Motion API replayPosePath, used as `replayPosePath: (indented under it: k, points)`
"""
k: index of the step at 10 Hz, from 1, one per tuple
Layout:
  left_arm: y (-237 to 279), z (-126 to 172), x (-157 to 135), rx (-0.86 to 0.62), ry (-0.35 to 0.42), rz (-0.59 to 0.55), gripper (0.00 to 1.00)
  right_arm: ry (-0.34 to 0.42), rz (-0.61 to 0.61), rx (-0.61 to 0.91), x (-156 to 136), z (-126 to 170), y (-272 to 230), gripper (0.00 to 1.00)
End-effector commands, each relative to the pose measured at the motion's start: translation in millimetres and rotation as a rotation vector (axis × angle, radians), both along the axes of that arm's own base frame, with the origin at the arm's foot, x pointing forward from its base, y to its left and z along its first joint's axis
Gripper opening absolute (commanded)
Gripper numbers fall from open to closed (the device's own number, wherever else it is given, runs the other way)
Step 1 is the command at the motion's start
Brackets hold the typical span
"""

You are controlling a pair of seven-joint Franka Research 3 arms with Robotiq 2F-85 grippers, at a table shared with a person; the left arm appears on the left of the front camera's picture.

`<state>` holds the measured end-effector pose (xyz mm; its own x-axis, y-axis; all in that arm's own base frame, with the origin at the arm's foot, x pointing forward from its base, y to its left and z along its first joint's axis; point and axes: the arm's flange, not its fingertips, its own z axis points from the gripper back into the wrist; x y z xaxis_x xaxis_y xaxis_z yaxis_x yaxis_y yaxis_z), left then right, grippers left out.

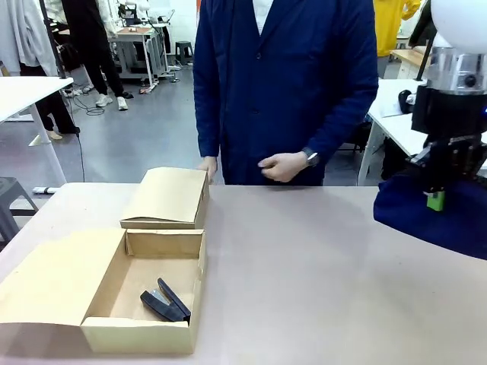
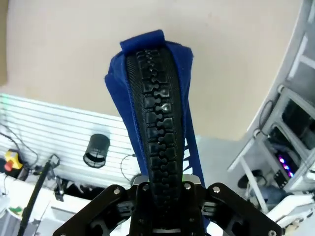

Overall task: Place items inside the box.
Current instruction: Pick up a Pencil pouch or Stapler and place it inside the Mailer Box closest to the robot.

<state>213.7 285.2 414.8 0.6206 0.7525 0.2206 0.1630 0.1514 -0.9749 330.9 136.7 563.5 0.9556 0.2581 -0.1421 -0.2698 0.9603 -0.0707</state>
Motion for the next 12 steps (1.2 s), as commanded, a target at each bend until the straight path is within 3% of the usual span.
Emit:
replayPosePath:
  k: [1, 3, 5, 6, 7, 8, 9, 10, 11, 12]
  points:
    - [-2, 2, 0, -0.002, -0.033, 0.009, 1.0, -0.049, -0.007, 0.107, 7, -6, 17, 0.08]
    - [-2, 2, 0, -0.002, -0.033, 0.009, 1.0, -0.132, 0.061, 0.287, 18, 1, 54, 0.08]
    - [-2, 2, 0, -0.002, -0.033, 0.009, 1.0, -0.187, 0.021, 0.535, 47, 5, 152, 0.08]
    - [-2, 2, 0, -0.002, -0.033, 0.009, 1.0, -0.152, 0.063, 0.583, 52, 0, 200, 0.08]
    - [-2, 2, 0, -0.002, -0.033, 0.009, 1.0, -0.125, 0.069, 0.552, 54, -13, 254, 0.08]
    - [-2, 2, 0, -0.002, -0.033, 0.009, 1.0, -0.125, 0.157, 0.485, 50, -34, 307, 0.08]
    - [-2, 2, 0, -0.002, -0.033, 0.009, 1.0, -0.134, 0.285, 0.441, 34, -52, 342, 0.08]
    - [-2, 2, 0, -0.002, -0.033, 0.009, 1.0, -0.041, 0.525, 0.313, 18, -65, 354, 0.08]
    - [-2, 2, 0, -0.002, -0.033, 0.009, 1.0, -0.1, 0.209, 0.539, 21, -51, 317, 0.08]
    - [-2, 2, 0, -0.002, -0.033, 0.009, 1.0, -0.1, 0.209, 0.539, 21, -51, 317, 0.08]
